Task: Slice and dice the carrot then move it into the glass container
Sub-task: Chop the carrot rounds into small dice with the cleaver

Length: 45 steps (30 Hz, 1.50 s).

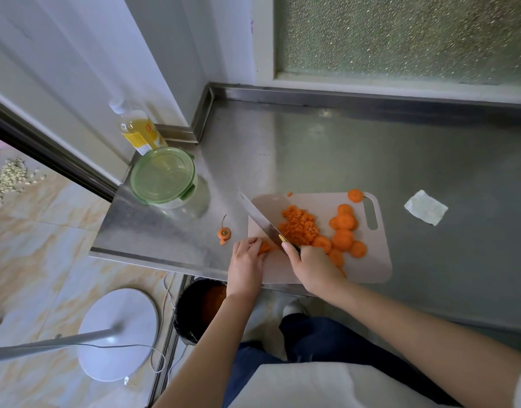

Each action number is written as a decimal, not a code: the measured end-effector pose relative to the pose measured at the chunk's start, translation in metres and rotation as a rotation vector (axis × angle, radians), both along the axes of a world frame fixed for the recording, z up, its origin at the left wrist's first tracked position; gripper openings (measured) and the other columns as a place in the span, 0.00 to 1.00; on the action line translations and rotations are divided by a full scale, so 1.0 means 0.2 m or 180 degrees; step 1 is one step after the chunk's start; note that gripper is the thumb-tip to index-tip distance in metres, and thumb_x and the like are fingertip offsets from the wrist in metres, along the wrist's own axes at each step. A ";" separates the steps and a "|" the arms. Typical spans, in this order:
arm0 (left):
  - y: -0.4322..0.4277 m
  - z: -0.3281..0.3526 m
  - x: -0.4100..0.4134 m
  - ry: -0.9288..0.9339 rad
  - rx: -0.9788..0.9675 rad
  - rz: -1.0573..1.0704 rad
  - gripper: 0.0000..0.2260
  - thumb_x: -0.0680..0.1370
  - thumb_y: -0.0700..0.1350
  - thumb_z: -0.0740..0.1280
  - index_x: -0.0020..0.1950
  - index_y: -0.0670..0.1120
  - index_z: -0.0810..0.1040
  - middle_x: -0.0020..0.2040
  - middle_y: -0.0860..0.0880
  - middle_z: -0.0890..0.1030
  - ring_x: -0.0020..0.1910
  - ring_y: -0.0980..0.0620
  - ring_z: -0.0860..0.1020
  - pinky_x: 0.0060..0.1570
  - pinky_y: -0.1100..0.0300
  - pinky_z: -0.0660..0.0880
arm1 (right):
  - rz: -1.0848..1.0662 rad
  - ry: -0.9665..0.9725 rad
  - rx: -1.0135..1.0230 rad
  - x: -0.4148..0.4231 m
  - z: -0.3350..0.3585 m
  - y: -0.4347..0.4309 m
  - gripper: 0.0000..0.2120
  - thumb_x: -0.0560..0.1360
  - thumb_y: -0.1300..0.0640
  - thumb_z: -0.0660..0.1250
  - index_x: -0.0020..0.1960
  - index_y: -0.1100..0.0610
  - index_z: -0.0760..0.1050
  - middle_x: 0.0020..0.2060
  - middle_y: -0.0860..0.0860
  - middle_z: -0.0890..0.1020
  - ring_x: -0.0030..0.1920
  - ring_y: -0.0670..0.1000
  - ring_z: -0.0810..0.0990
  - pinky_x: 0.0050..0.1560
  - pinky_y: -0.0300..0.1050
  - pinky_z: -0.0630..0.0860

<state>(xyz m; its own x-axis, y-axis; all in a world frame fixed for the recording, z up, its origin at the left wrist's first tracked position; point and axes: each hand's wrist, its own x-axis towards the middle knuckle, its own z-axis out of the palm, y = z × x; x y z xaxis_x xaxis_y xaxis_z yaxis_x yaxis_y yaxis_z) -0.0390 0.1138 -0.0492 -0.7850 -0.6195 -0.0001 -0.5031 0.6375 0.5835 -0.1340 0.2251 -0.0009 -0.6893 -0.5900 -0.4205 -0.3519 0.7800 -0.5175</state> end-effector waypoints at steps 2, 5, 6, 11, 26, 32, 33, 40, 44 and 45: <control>0.01 0.02 -0.01 0.0031 0.0156 0.0055 0.09 0.75 0.35 0.68 0.54 0.40 0.81 0.52 0.44 0.78 0.53 0.46 0.72 0.54 0.68 0.66 | -0.0029 0.0094 0.0020 -0.02 0.00 0.02 0.30 0.81 0.41 0.49 0.43 0.63 0.77 0.38 0.58 0.81 0.40 0.57 0.80 0.33 0.43 0.67; 0.02 0.03 -0.03 0.0100 0.0285 0.0104 0.09 0.75 0.34 0.67 0.53 0.41 0.82 0.52 0.45 0.77 0.53 0.48 0.71 0.51 0.73 0.61 | -0.0078 0.0268 0.0039 -0.06 0.00 0.04 0.29 0.81 0.41 0.49 0.40 0.62 0.76 0.35 0.56 0.79 0.40 0.57 0.80 0.34 0.43 0.67; 0.02 0.04 -0.04 0.0105 0.0306 0.0115 0.09 0.75 0.34 0.67 0.53 0.41 0.82 0.52 0.45 0.77 0.53 0.48 0.71 0.50 0.74 0.61 | -0.0090 0.0248 0.0028 -0.07 0.01 0.04 0.28 0.80 0.41 0.49 0.38 0.61 0.75 0.35 0.57 0.79 0.40 0.58 0.80 0.35 0.44 0.69; 0.06 0.05 -0.10 0.0087 0.0428 0.0090 0.10 0.75 0.35 0.67 0.55 0.41 0.81 0.53 0.45 0.77 0.54 0.47 0.72 0.51 0.72 0.61 | -0.0166 0.0231 -0.0004 -0.08 0.02 0.03 0.31 0.81 0.41 0.50 0.43 0.65 0.78 0.40 0.60 0.82 0.42 0.60 0.80 0.41 0.48 0.74; 0.05 0.09 -0.10 0.0031 0.0530 0.0243 0.10 0.75 0.40 0.68 0.55 0.40 0.81 0.51 0.42 0.81 0.53 0.44 0.75 0.48 0.67 0.64 | -0.0167 -0.0016 -0.0122 -0.06 0.12 0.09 0.30 0.81 0.42 0.51 0.44 0.66 0.78 0.40 0.61 0.81 0.42 0.58 0.78 0.41 0.45 0.70; 0.05 0.08 -0.10 -0.0031 0.0506 0.0304 0.08 0.75 0.37 0.67 0.51 0.40 0.83 0.49 0.42 0.82 0.52 0.45 0.77 0.49 0.69 0.64 | 0.0062 0.0128 0.0078 -0.05 0.11 0.10 0.31 0.81 0.41 0.49 0.45 0.66 0.79 0.43 0.62 0.82 0.47 0.60 0.80 0.45 0.47 0.72; 0.06 0.08 -0.10 -0.0023 0.0499 0.0303 0.08 0.75 0.36 0.67 0.51 0.40 0.83 0.49 0.42 0.82 0.52 0.44 0.77 0.50 0.68 0.65 | 0.0080 0.0151 0.0124 -0.05 0.11 0.10 0.31 0.81 0.41 0.49 0.46 0.66 0.79 0.43 0.62 0.82 0.47 0.60 0.80 0.45 0.47 0.72; 0.07 0.10 -0.11 -0.0055 0.0478 0.0320 0.07 0.74 0.34 0.66 0.48 0.39 0.84 0.46 0.41 0.82 0.50 0.45 0.76 0.47 0.71 0.62 | 0.0179 0.0338 0.0314 -0.04 0.09 0.06 0.31 0.81 0.41 0.47 0.45 0.64 0.78 0.43 0.59 0.83 0.45 0.58 0.81 0.37 0.42 0.68; 0.07 0.09 -0.11 -0.0117 0.0396 0.0297 0.07 0.74 0.34 0.66 0.46 0.40 0.84 0.43 0.42 0.81 0.47 0.46 0.76 0.44 0.68 0.68 | 0.0208 0.0453 0.0428 -0.03 0.05 0.04 0.32 0.81 0.40 0.47 0.46 0.64 0.79 0.43 0.59 0.83 0.45 0.58 0.81 0.36 0.42 0.68; 0.07 0.09 -0.11 -0.0153 0.0408 0.0287 0.07 0.74 0.35 0.66 0.46 0.40 0.84 0.43 0.43 0.81 0.46 0.47 0.75 0.43 0.68 0.67 | 0.0187 0.0444 0.0432 -0.03 0.04 0.03 0.32 0.81 0.40 0.47 0.46 0.64 0.79 0.43 0.59 0.83 0.45 0.58 0.81 0.36 0.42 0.68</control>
<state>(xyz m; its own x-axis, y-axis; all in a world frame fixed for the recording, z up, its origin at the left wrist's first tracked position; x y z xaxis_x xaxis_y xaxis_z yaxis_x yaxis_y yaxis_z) -0.0614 0.1274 -0.0321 -0.7233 -0.6800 -0.1198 -0.5843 0.5103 0.6310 -0.1397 0.2319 0.0080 -0.7126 -0.5752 -0.4017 -0.4598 0.8153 -0.3519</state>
